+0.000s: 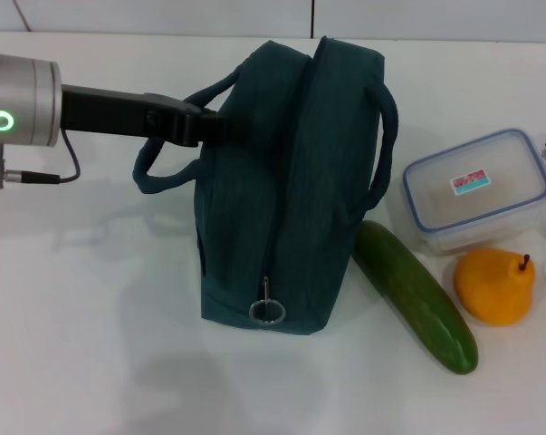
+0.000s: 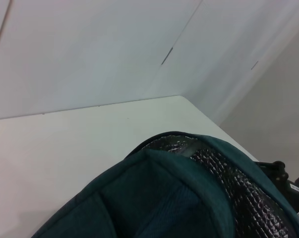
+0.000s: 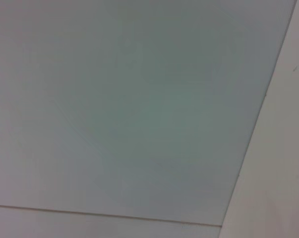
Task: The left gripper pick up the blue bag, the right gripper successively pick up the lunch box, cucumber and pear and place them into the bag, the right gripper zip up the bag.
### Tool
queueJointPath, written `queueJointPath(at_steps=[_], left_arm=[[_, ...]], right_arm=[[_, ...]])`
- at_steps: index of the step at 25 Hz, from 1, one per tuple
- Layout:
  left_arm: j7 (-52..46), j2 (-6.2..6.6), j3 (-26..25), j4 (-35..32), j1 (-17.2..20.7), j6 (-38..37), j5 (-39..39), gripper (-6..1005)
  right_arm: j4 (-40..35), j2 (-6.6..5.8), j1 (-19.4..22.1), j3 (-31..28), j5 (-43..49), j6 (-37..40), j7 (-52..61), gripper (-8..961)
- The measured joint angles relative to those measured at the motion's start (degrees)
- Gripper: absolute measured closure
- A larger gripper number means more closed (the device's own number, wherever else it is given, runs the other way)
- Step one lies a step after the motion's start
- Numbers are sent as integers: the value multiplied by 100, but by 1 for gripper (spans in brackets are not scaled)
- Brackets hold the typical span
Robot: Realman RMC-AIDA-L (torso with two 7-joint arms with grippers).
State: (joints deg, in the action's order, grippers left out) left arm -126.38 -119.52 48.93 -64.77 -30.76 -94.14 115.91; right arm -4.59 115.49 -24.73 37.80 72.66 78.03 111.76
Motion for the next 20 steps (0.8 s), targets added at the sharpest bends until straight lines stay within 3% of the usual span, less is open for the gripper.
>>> queueJointPath(at_steps=[20], left_arm=[[0,-1,2,-5,59,1,-8,942]], right_arm=[[-559,-59,231,-53,-63,-34,-447,767]])
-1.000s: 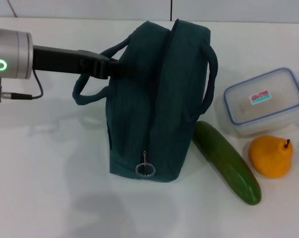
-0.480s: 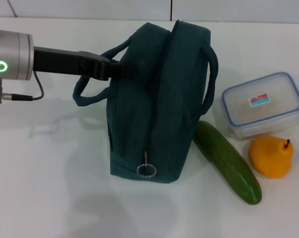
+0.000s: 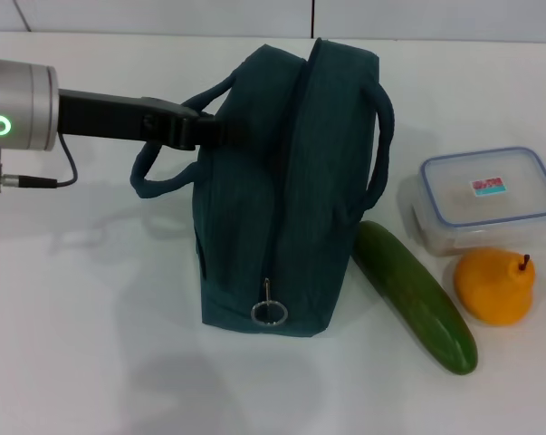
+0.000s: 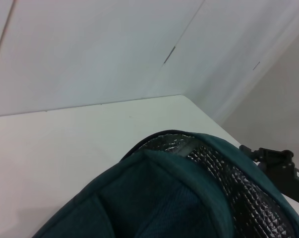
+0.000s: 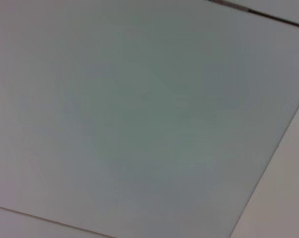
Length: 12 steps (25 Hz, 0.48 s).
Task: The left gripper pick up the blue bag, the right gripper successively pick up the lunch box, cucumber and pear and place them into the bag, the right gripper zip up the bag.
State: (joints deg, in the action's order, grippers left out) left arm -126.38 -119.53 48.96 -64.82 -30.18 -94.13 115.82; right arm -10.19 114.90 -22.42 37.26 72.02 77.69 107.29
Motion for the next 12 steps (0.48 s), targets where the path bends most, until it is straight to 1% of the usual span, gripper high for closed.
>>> queueJointPath(at_steps=[5,12], left_arm=[[0,0,0,0,19,0,0,942],[42,0,4,-3,22,0,0,942]], right_arm=[[-138,-2,141,-2,-9,151,-396,737],[-144,3,483,-96,-104,482,-960,696]])
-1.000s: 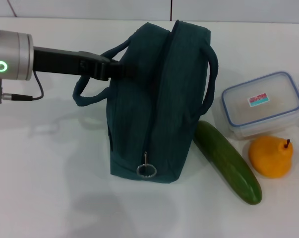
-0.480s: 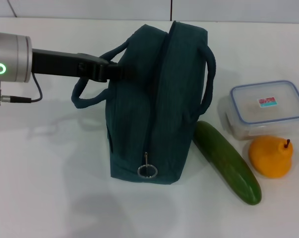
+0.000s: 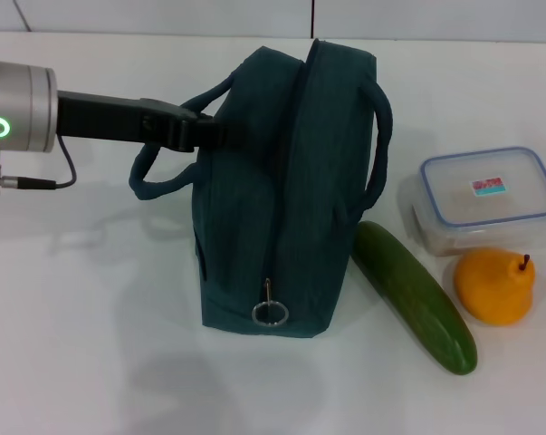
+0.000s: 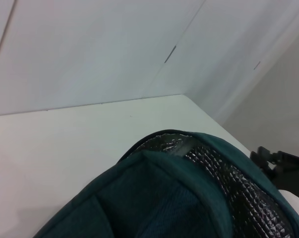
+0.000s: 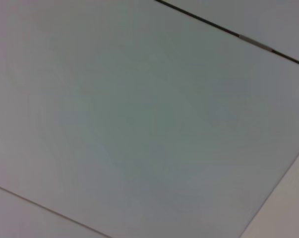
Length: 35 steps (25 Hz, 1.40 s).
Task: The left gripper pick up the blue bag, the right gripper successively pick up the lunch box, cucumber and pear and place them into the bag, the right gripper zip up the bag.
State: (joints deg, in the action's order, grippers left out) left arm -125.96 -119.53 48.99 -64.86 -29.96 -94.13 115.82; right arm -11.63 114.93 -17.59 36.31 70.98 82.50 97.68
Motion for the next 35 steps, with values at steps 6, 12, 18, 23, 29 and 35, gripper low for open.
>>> queueJointPath(at_steps=[6,12,18,23,29,35], left_arm=[[94,0,25,17,-50,0,0,942],[108,4,56,14,-64,6,2,941],[211,9,62,25,-71,14,2,941],[235,9,61,30,-72,17,2,941],[286,13,57,34,-58,18,13,941],[336,18,22,42,-17,18,22,941]], right_arm=[[275,3,150,42,37,88,-24,660],[706,28,137,-8,-67,-138,62,511],[989,58,2,-24,-215,-449,454,326],[1113,85,-207,-25,-217,-532,689,205],[1267,98,-504,-9,-191,-808,997,162],[1300,112,-639,-27,-212,-911,1099,170]])
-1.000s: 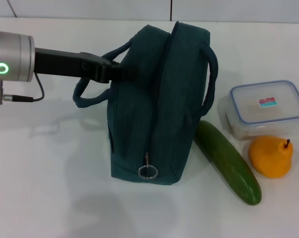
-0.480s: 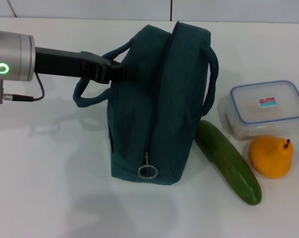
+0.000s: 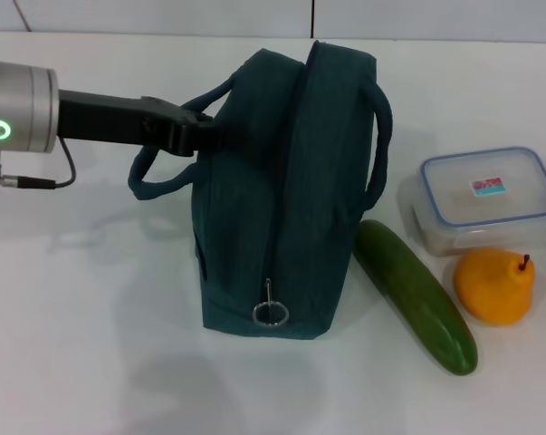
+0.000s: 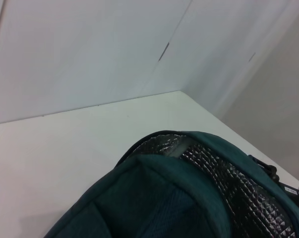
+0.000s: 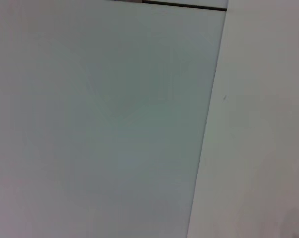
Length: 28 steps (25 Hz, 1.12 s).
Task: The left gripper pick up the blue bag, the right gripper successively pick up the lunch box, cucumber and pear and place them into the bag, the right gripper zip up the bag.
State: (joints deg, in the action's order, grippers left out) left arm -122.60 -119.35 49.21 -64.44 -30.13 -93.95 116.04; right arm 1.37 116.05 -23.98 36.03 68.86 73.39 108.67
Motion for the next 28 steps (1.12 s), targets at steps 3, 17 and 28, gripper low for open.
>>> queueJointPath(at_steps=[3,17,28], left_arm=[[28,0,-8,2,20,0,4,941],[44,0,-8,2,37,-1,-7,941],[44,-6,-8,2,44,-1,-10,941]], right_arm=[[7,7,-40,0,-4,-6,6,174],[153,14,-46,8,30,45,155,457],[120,5,25,-14,17,105,129,649]])
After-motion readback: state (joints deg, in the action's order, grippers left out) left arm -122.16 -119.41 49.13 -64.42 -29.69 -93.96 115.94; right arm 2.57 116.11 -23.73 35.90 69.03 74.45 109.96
